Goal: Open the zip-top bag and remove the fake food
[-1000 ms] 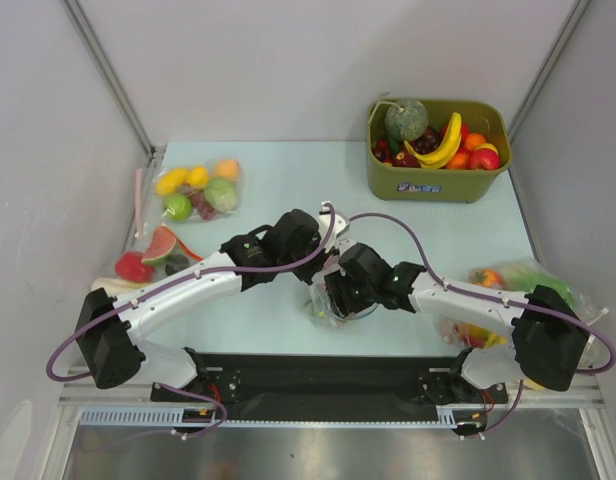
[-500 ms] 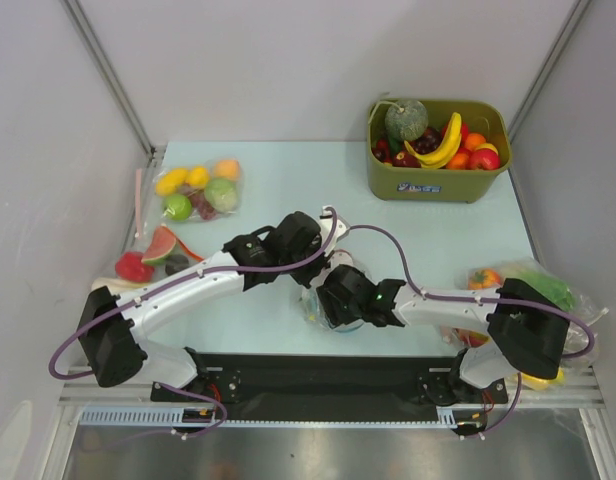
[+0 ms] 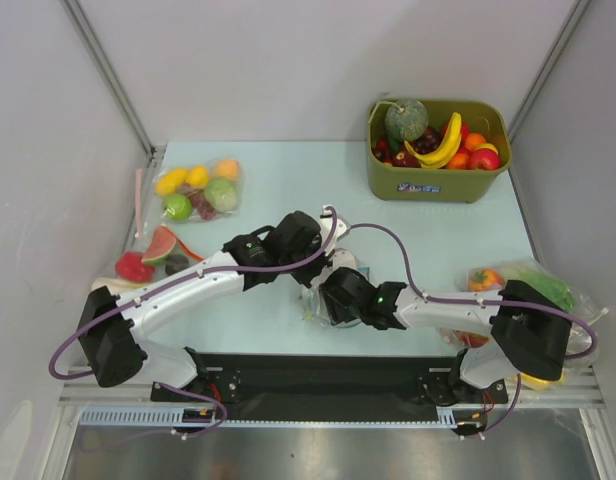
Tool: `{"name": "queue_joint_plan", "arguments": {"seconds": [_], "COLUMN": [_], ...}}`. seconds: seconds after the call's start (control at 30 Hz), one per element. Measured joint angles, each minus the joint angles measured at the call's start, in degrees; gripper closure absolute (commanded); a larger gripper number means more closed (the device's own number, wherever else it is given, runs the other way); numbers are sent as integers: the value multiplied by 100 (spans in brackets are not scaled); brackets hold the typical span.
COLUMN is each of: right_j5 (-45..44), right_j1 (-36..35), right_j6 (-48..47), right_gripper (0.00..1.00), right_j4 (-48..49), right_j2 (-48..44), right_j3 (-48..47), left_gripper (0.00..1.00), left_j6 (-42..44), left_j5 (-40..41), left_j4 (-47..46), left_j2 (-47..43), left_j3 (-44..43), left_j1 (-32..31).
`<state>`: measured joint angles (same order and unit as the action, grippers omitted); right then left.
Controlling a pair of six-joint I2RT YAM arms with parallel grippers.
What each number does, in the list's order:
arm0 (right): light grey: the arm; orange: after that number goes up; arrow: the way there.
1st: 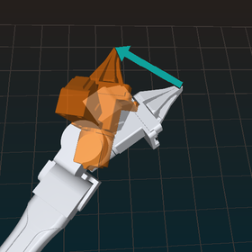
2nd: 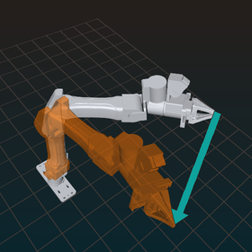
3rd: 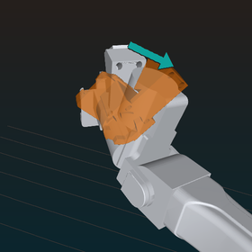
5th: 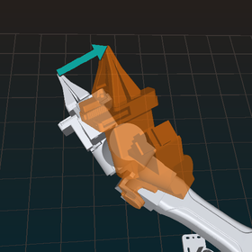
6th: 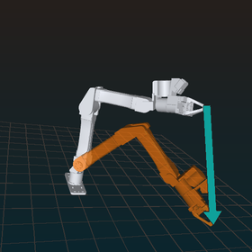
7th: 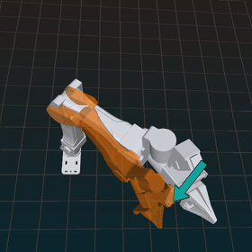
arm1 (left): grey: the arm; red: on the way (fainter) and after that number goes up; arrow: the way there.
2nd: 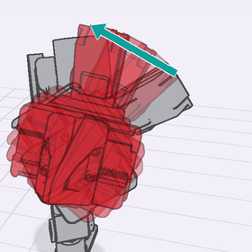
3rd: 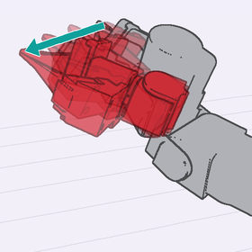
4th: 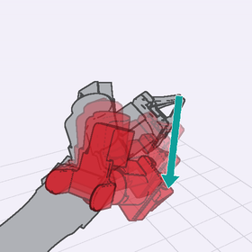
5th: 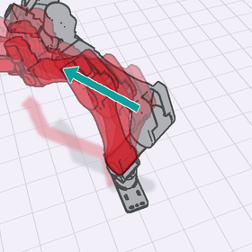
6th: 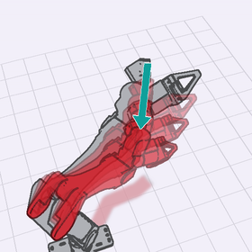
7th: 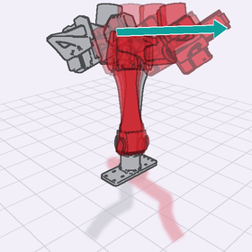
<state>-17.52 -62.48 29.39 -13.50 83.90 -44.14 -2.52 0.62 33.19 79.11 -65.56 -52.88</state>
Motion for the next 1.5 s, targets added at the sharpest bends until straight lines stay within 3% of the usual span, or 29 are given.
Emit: {"name": "queue_joint_plan", "arguments": {"seconds": [0.7, 0.87, 1.0, 1.2, 1.33, 1.5], "right_j5": [-146, -420, -348, 920, 1858, 2420], "right_j1": [-4, 173, 1239, 4297, 5934, 6673], "right_j6": [431, 229, -273, -1091, -1226, -1233], "right_gripper": [100, 100, 100, 100, 100, 100], "right_j4": [-509, -839, -1123, -879, -221, 317], "right_j2": [-3421, -3738, -3727, -3077, -1803, 129], "right_j3": [22, -177, -566, -1491, -2264, -3440], "left_gripper": [100, 100, 100, 100, 100, 100], "left_j6": [-2, -2, -2, -2, -2, 0], "left_j5": [-85, -83, -81, -81, -81, -81], "left_j4": [-260, -258, -258, -243, -243, -240], "left_j2": [72, 74, 74, 74, 74, 74], "left_j3": [-24, -24, -24, -24, -24, -24], "left_j1": [-7, -13, -15, -26, -26, -26]}}
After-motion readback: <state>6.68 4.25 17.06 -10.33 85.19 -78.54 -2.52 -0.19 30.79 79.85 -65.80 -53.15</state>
